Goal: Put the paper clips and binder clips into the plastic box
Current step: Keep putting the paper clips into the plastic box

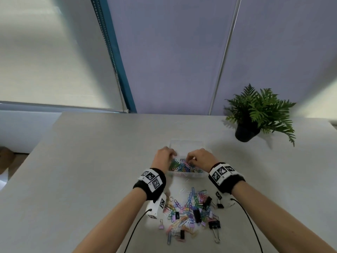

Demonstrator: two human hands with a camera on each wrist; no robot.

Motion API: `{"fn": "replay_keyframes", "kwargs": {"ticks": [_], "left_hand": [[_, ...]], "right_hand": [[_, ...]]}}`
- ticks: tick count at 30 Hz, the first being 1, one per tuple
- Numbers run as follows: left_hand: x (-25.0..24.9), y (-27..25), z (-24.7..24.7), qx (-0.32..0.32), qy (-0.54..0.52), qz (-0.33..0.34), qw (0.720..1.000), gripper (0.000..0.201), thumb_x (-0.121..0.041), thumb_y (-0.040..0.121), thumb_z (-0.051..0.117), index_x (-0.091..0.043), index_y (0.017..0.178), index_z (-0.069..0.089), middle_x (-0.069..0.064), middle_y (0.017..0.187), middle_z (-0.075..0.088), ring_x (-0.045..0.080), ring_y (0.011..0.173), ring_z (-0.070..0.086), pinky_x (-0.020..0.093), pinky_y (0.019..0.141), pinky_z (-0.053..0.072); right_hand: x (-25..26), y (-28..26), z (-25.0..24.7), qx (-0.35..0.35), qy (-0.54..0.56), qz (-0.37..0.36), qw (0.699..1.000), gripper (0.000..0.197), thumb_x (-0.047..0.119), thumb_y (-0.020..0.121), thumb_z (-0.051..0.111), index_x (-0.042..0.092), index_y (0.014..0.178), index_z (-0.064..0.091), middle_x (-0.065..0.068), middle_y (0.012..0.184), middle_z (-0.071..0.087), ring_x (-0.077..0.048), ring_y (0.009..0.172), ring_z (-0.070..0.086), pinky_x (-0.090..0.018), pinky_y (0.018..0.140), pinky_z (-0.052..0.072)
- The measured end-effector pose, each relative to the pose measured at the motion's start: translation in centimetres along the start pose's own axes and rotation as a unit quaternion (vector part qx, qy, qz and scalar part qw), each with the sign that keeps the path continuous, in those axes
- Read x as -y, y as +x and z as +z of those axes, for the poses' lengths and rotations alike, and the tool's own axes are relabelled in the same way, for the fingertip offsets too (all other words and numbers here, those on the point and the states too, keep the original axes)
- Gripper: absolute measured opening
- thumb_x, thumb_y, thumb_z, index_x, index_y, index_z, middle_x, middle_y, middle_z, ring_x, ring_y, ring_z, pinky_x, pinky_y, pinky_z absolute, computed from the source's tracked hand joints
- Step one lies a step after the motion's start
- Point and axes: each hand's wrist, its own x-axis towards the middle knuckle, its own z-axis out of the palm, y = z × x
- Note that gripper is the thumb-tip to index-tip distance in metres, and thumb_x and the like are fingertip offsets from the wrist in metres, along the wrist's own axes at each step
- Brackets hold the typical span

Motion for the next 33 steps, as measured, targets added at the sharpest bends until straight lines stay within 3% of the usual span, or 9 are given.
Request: {"fn": "replay_keyframes", "kwargs": {"ticks": [2,6,14,18,21,24,26,29,33], "left_hand": [[1.0,-0.7,-0.6,-0.018,0.03,0.007,0.999,0.026,0.002,0.088,0.05,-0.011,0.101,0.068,0.008,0.119,0.057,0.023,0.11,0.052,0.023,0.096,0.038],[3.2,-2.3,-0.3,0.027,0.064,0.0,0.998,0.026,-0.001,0.088,0.053,-0.015,0.101,0.07,0.002,0.139,0.047,0.026,0.123,0.047,0.034,0.106,0.036],[4.2,-3.7,-1.5,0.019,0.027,0.032,0.999,0.032,0.008,0.085,0.051,-0.01,0.104,0.069,0.009,0.141,0.046,0.028,0.116,0.057,0.033,0.102,0.042],[4.2,-5.5,-2.4,-0.065,0.003,0.037,0.997,0.027,0.004,0.087,0.051,-0.011,0.103,0.067,0.008,0.125,0.059,0.022,0.107,0.059,0.037,0.1,0.046],[4.1,-7.7,-2.3,-0.032,0.003,0.012,0.999,0.017,-0.005,0.09,0.051,-0.01,0.099,0.065,0.007,0.109,0.063,0.017,0.094,0.059,0.03,0.091,0.049],[3.9,-9.5,-0.9,0.099,0.069,-0.013,0.993,0.035,-0.032,0.085,0.06,-0.02,0.118,0.055,0.002,0.121,0.052,0.018,0.111,0.05,0.031,0.098,0.044],[3.8,-10.4,0.5,0.137,0.154,0.006,0.979,0.047,-0.036,0.082,0.063,-0.024,0.125,0.049,0.001,0.125,0.047,0.018,0.116,0.042,0.033,0.101,0.042],[3.8,-11.0,1.6,0.117,0.224,0.064,0.965,0.04,-0.034,0.085,0.06,-0.021,0.122,0.05,0.001,0.122,0.049,0.019,0.116,0.042,0.03,0.1,0.039],[4.1,-10.7,1.0,0.11,0.179,0.052,0.976,0.038,-0.039,0.085,0.06,-0.02,0.116,0.052,0.001,0.118,0.05,0.017,0.111,0.043,0.028,0.095,0.041]], "right_hand": [[-0.2,-1.1,0.3,-0.046,-0.01,0.021,0.999,0.015,0.016,0.088,0.054,0.016,0.095,0.068,-0.002,0.103,0.068,-0.021,0.099,0.059,-0.035,0.084,0.048],[-1.7,-3.5,1.8,-0.069,-0.062,0.065,0.994,0.021,0.02,0.089,0.052,0.014,0.109,0.059,-0.003,0.117,0.059,-0.022,0.114,0.044,-0.033,0.092,0.038],[-1.2,-4.4,3.5,-0.079,-0.029,0.053,0.995,0.024,0.013,0.085,0.056,0.01,0.109,0.058,-0.005,0.118,0.057,-0.022,0.118,0.038,-0.031,0.097,0.037],[0.4,-5.6,3.5,-0.138,-0.057,-0.011,0.989,0.023,0.004,0.086,0.053,0.006,0.107,0.06,-0.01,0.114,0.06,-0.025,0.114,0.047,-0.034,0.095,0.041],[2.6,-7.0,4.7,-0.045,-0.047,-0.075,0.995,0.023,0.009,0.09,0.051,0.01,0.112,0.057,-0.006,0.119,0.057,-0.02,0.111,0.051,-0.029,0.093,0.044],[3.5,-7.0,6.8,0.048,-0.082,-0.076,0.993,0.04,0.023,0.087,0.057,0.014,0.125,0.047,-0.004,0.136,0.045,-0.019,0.127,0.038,-0.032,0.106,0.036],[3.7,-6.8,8.0,0.088,-0.106,-0.058,0.989,0.056,0.025,0.083,0.062,0.014,0.133,0.038,-0.008,0.141,0.037,-0.023,0.132,0.03,-0.038,0.111,0.03],[3.9,-6.8,8.8,0.095,-0.135,-0.059,0.984,0.061,0.021,0.081,0.064,0.013,0.133,0.035,-0.011,0.142,0.032,-0.026,0.132,0.029,-0.041,0.11,0.031],[3.8,-7.2,8.9,0.051,-0.109,-0.069,0.99,0.045,0.012,0.081,0.063,0.01,0.121,0.045,-0.009,0.129,0.042,-0.022,0.119,0.041,-0.033,0.098,0.041]]}}
